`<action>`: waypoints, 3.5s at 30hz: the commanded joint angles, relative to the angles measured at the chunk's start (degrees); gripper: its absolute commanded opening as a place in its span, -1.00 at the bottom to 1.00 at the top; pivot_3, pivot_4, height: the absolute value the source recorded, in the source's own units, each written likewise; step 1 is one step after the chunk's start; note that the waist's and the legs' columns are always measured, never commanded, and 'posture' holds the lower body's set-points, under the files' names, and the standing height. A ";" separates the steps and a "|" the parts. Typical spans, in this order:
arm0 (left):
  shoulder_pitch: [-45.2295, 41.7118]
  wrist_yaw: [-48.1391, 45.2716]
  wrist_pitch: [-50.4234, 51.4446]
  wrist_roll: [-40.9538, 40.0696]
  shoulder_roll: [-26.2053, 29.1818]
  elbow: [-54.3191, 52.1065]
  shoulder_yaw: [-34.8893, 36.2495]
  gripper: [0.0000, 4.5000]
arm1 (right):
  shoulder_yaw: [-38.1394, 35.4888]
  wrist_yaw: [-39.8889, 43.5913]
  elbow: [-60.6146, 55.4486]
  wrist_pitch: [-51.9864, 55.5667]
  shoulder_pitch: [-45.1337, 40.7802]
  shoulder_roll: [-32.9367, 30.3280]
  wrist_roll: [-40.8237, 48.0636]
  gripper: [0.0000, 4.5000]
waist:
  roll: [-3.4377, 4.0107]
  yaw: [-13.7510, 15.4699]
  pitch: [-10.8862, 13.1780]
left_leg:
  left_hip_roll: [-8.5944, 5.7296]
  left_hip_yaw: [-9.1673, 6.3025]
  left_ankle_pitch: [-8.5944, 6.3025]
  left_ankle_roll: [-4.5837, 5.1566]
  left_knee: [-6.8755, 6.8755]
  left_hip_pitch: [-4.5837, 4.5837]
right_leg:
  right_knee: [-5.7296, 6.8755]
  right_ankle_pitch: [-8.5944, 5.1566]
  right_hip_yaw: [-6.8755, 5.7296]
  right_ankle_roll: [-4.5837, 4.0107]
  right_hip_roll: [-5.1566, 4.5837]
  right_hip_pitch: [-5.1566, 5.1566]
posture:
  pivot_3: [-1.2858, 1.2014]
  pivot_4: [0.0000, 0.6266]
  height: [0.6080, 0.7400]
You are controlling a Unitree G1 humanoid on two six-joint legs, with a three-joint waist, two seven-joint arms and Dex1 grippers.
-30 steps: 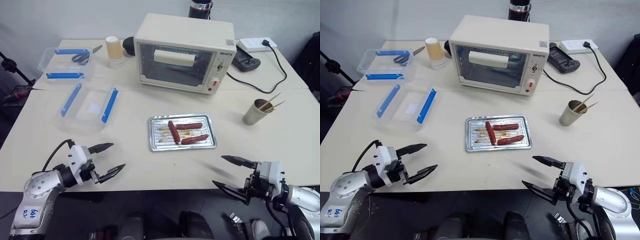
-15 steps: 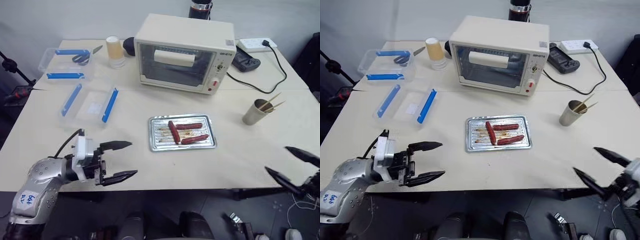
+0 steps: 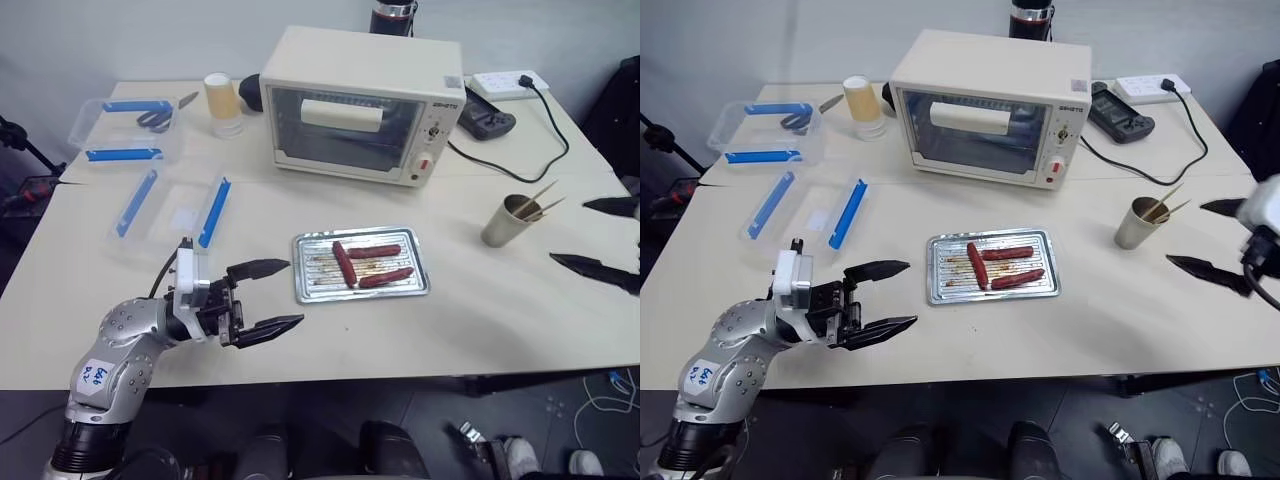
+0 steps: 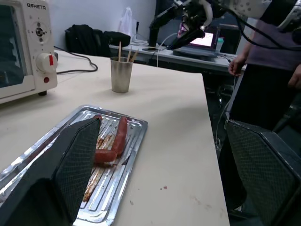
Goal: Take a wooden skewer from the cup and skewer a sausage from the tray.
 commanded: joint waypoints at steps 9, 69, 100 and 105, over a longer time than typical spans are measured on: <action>1.30 2.51 -1.92 1.65 -1.76 -2.53 -0.28 0.99 | 20.06 12.86 26.72 -11.60 -29.14 4.97 -16.89 1.00 | 0.09 -0.30 0.05 | -0.06 0.18 0.01 0.00 -0.01 -0.01 | -0.12 0.03 -0.01 0.05 0.04 -0.02 | 0.03 -0.52 1.00; 2.93 3.90 -2.22 3.44 -2.13 -3.43 -2.40 1.00 | 18.53 16.54 61.65 -21.44 -51.70 10.87 -26.42 0.99 | 0.17 -0.77 0.08 | -0.03 0.32 0.01 -0.02 0.00 0.03 | -0.01 0.03 0.04 0.05 0.04 -0.07 | 0.03 -0.52 1.00; 3.38 5.47 -2.11 3.63 -1.86 -4.37 -2.42 1.00 | 22.24 10.35 65.18 -19.76 -57.05 13.06 -34.86 -0.12 | 0.22 -0.80 0.11 | -0.02 0.32 0.00 -0.03 0.00 0.02 | 0.04 0.03 0.06 0.05 0.03 -0.10 | 0.03 -0.52 1.00; 3.60 5.61 -2.27 3.75 -1.94 -4.47 -2.31 1.00 | 23.17 10.41 65.71 -19.69 -57.44 13.53 -36.29 -0.12 | 0.23 -1.04 0.11 | -0.02 0.32 0.00 -0.03 0.00 0.02 | 0.05 0.03 0.06 0.05 0.03 -0.11 | 0.03 -0.52 1.00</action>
